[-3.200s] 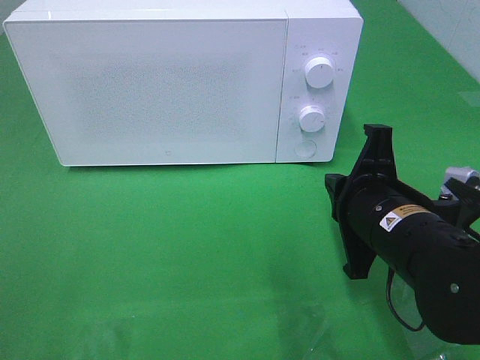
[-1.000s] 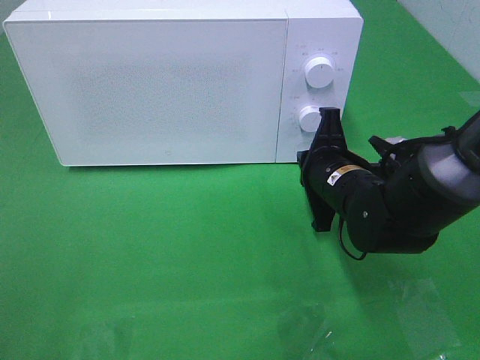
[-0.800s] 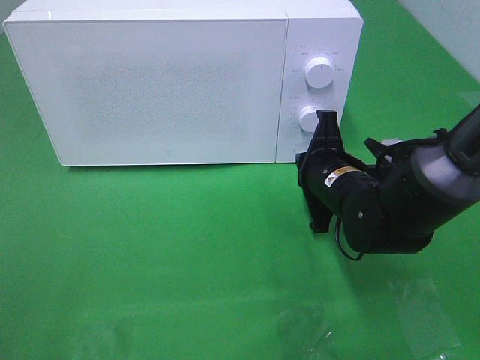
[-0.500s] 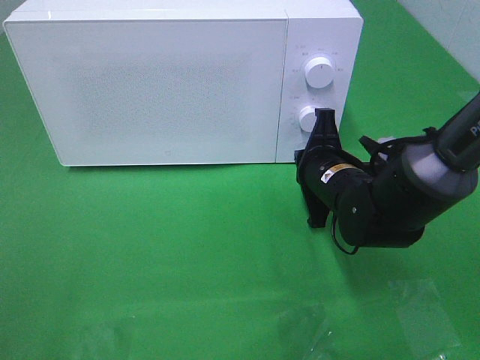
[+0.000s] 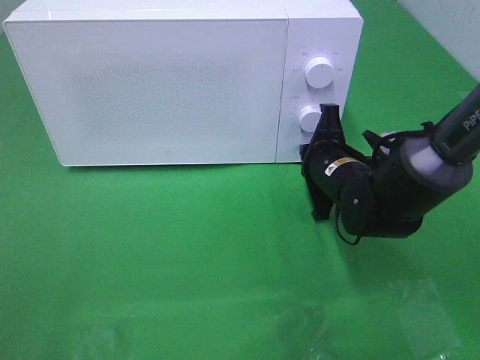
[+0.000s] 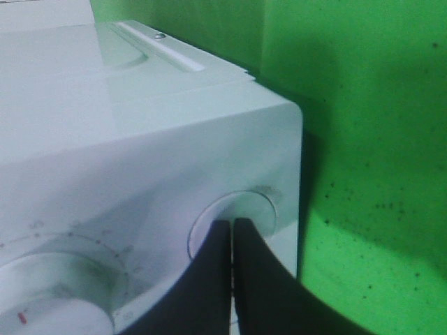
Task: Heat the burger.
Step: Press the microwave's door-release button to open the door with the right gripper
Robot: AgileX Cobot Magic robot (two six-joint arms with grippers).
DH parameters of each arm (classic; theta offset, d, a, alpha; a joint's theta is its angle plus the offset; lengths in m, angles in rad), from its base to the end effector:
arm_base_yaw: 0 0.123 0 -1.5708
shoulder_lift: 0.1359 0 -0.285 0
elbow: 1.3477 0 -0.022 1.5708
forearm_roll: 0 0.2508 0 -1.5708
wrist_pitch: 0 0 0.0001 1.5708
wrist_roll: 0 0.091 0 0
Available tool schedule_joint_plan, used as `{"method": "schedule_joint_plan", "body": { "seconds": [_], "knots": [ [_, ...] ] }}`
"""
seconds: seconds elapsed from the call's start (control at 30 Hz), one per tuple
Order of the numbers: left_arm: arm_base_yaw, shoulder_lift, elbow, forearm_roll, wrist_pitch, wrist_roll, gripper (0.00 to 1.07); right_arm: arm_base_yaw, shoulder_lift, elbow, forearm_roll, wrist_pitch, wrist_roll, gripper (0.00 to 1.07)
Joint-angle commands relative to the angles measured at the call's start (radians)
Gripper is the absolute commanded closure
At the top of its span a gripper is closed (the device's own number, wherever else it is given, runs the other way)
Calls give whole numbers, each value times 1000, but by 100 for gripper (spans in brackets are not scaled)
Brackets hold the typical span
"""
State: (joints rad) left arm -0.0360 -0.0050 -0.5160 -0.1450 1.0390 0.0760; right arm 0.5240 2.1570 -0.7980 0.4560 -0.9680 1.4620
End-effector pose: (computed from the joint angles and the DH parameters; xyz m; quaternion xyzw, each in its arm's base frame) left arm -0.0075 -0.0111 0.2841 0.0498 0.8382 -0.0616 0.5396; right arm 0.3306 0.1529 0.0741 0.5453 0.6038 0.4425 0.3771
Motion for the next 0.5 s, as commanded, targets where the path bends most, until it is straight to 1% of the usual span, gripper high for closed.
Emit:
{"method": "schedule_joint_plan", "body": {
  "seconds": [0.03, 0.1, 0.23, 0.5],
  "knots": [
    [2, -7, 3, 2, -8, -2, 6, -4, 1, -15, 2, -34, -24, 107],
    [2, -7, 3, 2, -8, -2, 6, -4, 1, -15, 21, -50, -31, 107],
    [2, -7, 3, 2, -8, -2, 6, -16, 1, -21, 21, -44, -32, 107],
    [2, -7, 3, 2, -8, -2, 6, -16, 1, -65, 32, -50, -62, 107]
  ]
}}
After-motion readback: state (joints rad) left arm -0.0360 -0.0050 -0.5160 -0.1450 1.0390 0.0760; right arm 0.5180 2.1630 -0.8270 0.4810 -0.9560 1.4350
